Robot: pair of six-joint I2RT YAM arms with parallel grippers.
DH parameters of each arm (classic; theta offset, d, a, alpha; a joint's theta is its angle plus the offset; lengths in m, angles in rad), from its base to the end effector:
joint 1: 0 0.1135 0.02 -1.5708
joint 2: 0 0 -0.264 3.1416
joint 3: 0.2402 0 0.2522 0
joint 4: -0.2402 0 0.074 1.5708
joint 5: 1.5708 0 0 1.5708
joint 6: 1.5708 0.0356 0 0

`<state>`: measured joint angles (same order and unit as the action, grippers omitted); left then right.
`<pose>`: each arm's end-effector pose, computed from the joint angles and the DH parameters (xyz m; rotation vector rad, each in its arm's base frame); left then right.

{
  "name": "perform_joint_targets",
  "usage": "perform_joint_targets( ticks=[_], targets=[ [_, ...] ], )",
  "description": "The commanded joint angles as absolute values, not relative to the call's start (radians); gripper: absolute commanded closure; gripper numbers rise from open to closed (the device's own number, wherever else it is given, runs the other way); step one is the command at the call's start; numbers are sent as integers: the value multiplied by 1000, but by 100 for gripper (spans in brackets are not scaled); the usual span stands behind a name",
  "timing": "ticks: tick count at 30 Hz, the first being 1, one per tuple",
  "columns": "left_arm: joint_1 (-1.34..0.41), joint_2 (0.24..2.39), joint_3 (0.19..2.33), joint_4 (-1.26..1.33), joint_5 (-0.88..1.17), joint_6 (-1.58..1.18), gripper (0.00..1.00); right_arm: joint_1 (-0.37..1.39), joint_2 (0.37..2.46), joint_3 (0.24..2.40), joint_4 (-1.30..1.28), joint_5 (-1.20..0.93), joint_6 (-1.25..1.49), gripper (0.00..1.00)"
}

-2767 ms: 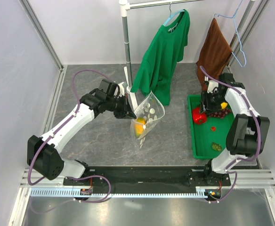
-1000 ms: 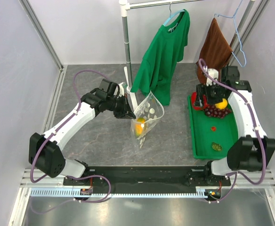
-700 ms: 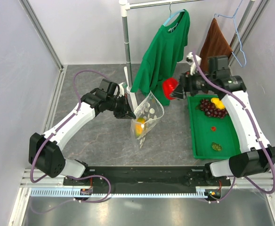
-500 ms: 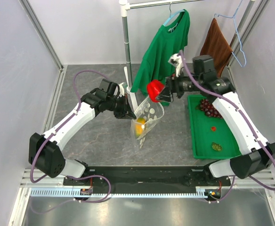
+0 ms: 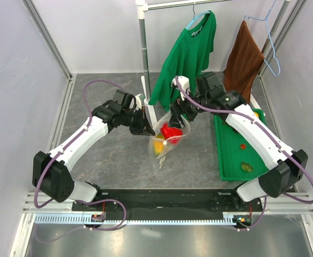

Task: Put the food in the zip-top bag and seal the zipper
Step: Place the fake vegetable in the zipper food storage bag, then pick up the fake fruit from the bin.

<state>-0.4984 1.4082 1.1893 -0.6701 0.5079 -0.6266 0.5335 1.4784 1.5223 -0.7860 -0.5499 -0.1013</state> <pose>0.2514 -0.1565 0.2978 0.0731 2.6346 -1.0728 0.2615 0.1760 0.3765 -0.9931 2.1049 0.8542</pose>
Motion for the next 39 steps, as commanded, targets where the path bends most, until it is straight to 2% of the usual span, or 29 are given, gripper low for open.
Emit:
perform_joint_targets(
  ticks=[1,5,10,15,18,25,33,39],
  targets=[
    [-491,1371,1192,-643,523,-604,98,534,1422,1561,-793,-477,-137,2],
    [-491,1370,1196,-643,526,-603,98,465,1387,1580,-802,-466,-97,2],
    [-491,1362,1207,-646,529,-598,98,137,1397,1539,-874,-580,-109,2],
    [-489,1361,1206,-647,532,-600,98,-168,1439,1490,-1009,-588,-376,2],
    [-491,1365,1206,-646,535,-601,98,-251,1517,1489,-1067,-488,-557,2],
    [-489,1373,1207,-646,540,-604,98,-262,1683,1511,-1045,-299,-779,3],
    [-486,1376,1203,-647,540,-600,98,-242,1838,1510,-994,-247,-805,15],
    [-482,1384,1206,-647,543,-600,98,-221,1851,1436,-891,-209,-810,15]
  ],
)
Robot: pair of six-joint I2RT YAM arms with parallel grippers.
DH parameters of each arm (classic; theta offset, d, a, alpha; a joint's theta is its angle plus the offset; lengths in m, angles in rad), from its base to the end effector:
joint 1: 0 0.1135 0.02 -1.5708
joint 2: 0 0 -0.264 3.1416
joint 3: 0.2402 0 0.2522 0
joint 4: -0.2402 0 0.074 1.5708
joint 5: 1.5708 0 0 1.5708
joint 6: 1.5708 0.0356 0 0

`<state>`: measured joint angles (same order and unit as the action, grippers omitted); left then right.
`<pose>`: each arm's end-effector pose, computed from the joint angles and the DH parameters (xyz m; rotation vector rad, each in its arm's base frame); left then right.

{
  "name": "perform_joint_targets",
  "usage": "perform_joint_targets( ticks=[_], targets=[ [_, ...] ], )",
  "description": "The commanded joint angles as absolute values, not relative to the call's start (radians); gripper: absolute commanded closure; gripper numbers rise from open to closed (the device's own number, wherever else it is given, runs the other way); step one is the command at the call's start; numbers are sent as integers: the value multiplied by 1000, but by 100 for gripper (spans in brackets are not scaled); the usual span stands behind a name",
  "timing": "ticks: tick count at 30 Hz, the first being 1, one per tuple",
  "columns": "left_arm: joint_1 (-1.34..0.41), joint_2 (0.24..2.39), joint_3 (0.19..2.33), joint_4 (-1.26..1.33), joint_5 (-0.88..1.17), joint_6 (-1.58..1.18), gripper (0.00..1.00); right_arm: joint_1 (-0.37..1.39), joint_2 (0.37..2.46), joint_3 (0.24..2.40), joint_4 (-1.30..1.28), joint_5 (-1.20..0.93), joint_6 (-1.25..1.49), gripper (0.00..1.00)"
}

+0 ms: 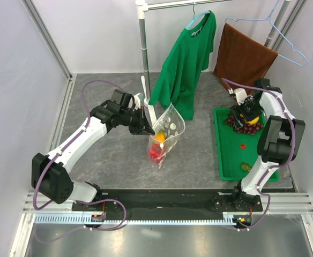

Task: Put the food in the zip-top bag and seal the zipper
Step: Pick up the fake fruit from the bin.

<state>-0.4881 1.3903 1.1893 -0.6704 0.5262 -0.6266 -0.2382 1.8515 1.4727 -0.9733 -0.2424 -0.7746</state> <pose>0.2496 -0.1528 0.3029 0.0750 2.6154 -1.0975 0.3581 -0.0782 0.2264 -0.7864 2.7189 0.1507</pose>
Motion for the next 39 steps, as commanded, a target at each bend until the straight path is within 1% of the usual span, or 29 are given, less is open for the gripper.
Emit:
perform_joint_targets(
  ticks=[1,9,13,17,20,21,22,23,25,26,28,29,31,32,35,39],
  targets=[
    [-482,1384,1206,-649,543,-598,98,-218,1858,1428,-882,-196,-811,15],
    [-482,1396,1210,-649,546,-601,98,-202,1894,1345,-818,-186,-813,14],
    [-482,1394,1207,-649,548,-601,98,-196,1884,1296,-851,-241,-831,15],
    [-482,1396,1207,-649,548,-598,98,-176,1847,1240,-876,-291,-842,18],
    [-482,1404,1209,-649,551,-600,98,-173,1841,1212,-859,-296,-833,27],
    [-480,1405,1210,-650,549,-600,98,-173,1842,1204,-854,-290,-830,33],
    [-480,1405,1212,-649,549,-600,98,-173,1841,1198,-839,-285,-824,36],
    [-480,1405,1213,-649,548,-598,98,-173,1839,1192,-831,-284,-821,43],
    [-479,1407,1213,-649,543,-597,98,-173,1824,1171,-815,-281,-813,49],
    [-479,1405,1213,-649,543,-598,98,-173,1815,1164,-813,-281,-811,57],
    [-477,1404,1209,-649,543,-598,98,-173,1778,1147,-810,-294,-810,66],
    [-476,1404,1207,-650,543,-600,98,-175,1763,1144,-811,-301,-807,74],
    [-472,1402,1204,-650,543,-598,98,-175,1715,1155,-839,-325,-798,82],
    [-472,1402,1204,-652,543,-598,98,-175,1700,1182,-856,-357,-795,88],
    [-469,1402,1207,-653,545,-597,98,-178,1643,1254,-929,-429,-769,98],
    [-468,1405,1210,-655,546,-597,98,-179,1565,1327,-1052,-502,-747,100]
  ],
)
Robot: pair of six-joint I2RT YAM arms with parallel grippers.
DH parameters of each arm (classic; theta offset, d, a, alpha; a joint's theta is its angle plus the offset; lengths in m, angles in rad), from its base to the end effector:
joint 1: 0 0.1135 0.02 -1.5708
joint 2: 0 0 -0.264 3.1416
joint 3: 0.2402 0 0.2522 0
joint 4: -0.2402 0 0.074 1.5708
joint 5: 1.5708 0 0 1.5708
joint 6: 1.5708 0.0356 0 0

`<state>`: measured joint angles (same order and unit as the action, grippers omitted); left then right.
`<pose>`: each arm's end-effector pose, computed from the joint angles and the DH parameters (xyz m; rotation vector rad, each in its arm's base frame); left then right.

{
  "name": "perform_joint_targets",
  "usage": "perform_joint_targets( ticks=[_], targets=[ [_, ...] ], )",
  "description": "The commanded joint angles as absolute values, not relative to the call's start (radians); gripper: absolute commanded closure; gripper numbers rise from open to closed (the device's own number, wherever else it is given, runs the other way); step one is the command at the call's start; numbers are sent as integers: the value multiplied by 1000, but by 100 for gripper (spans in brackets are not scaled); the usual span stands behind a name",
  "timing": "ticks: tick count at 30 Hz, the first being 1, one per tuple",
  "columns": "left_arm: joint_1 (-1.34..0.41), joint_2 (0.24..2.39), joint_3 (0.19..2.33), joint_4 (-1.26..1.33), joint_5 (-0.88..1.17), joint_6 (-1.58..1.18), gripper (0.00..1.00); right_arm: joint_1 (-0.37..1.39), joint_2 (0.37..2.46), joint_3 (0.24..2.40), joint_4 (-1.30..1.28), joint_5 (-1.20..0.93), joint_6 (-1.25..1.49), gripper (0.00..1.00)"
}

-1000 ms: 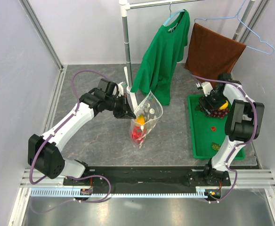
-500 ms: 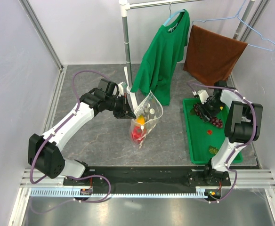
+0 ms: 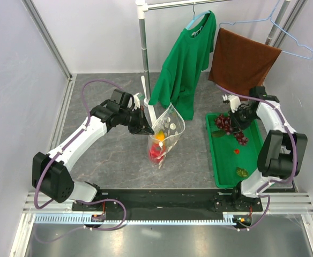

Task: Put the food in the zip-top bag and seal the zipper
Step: Pick up the fake fruit from the bin, then place the fake fruit in the zipper food storage bag.

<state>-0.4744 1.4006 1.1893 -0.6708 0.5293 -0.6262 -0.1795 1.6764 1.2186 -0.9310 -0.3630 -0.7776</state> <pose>0.2533 -0.1503 0.3001 0.0551 2.6234 -1.0931 0.3107 -0.0435 0.2161 -0.8682 2.6573 0.3379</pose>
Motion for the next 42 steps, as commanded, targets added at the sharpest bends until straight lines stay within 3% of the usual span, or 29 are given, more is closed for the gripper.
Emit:
perform_joint_targets(
  ticks=[1,8,12,16,22,27,34,42],
  targets=[
    [-468,1405,1210,-657,546,-597,98,-179,1553,1336,-1067,-511,-738,100],
    [-468,1405,1213,-657,549,-597,98,-189,1488,1411,-1186,-529,-752,100],
    [-468,1402,1207,-655,541,-597,98,-192,1459,1517,-1290,-650,-724,100],
    [-468,1404,1209,-653,548,-597,98,-170,1436,1673,-1270,-943,-536,100],
    [-468,1402,1213,-655,558,-592,98,-5,1280,1525,-612,-988,109,100],
    [-466,1404,1212,-650,569,-598,98,159,1201,1376,-74,-863,394,100],
    [-466,1397,1213,-647,571,-598,98,423,1229,1261,-6,-704,292,100],
    [-456,1391,1213,-652,592,-591,98,528,1275,1190,-149,-739,-142,100]
  ],
)
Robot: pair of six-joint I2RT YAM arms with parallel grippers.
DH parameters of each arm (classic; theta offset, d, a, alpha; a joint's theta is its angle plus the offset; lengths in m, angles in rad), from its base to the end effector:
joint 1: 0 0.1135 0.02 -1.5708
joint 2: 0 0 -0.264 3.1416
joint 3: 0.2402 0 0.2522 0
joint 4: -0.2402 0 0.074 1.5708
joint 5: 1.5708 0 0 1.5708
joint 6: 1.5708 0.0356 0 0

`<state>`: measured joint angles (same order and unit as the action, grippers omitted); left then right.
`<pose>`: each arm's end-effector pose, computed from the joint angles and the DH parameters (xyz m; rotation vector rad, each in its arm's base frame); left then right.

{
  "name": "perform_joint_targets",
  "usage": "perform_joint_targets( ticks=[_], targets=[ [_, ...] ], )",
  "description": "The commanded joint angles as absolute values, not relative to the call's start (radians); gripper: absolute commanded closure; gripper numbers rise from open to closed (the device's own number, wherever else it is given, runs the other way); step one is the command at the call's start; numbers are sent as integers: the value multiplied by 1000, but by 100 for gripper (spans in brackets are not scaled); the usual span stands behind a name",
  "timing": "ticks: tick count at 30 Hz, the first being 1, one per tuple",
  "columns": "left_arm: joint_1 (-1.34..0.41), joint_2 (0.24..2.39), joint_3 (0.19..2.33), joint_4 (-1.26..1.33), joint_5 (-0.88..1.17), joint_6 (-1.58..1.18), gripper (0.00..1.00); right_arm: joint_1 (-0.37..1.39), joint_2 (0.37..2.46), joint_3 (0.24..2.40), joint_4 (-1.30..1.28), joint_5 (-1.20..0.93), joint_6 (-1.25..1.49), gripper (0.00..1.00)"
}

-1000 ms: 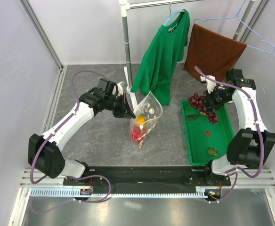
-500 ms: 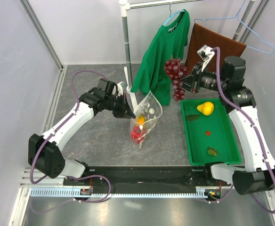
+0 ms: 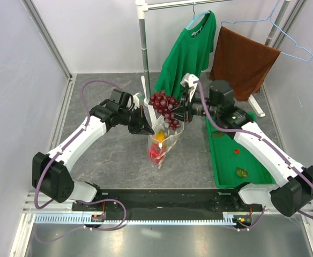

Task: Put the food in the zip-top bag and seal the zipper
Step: Place the fake fruit in the zipper food storage bag.

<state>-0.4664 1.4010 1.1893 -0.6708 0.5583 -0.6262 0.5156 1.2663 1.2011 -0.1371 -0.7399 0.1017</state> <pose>0.2538 -0.1489 0.3004 0.0590 2.6240 -1.1256 0.2382 0.1626 0.3891 -0.9093 1.6130 1.0898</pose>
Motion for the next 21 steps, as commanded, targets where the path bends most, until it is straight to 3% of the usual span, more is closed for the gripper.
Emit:
perform_joint_targets(
  ticks=[1,14,19,21],
  targets=[
    [-454,1390,1213,-653,597,-591,98,529,1284,1183,-161,-742,-182,100],
    [-428,1384,1224,-655,695,-584,98,595,1289,1109,-350,-741,-681,97],
    [-417,1385,1239,-657,742,-584,98,623,1290,1081,-386,-670,-741,89],
    [-419,1385,1239,-657,749,-583,98,629,1307,1095,-408,-655,-742,76]
  ],
)
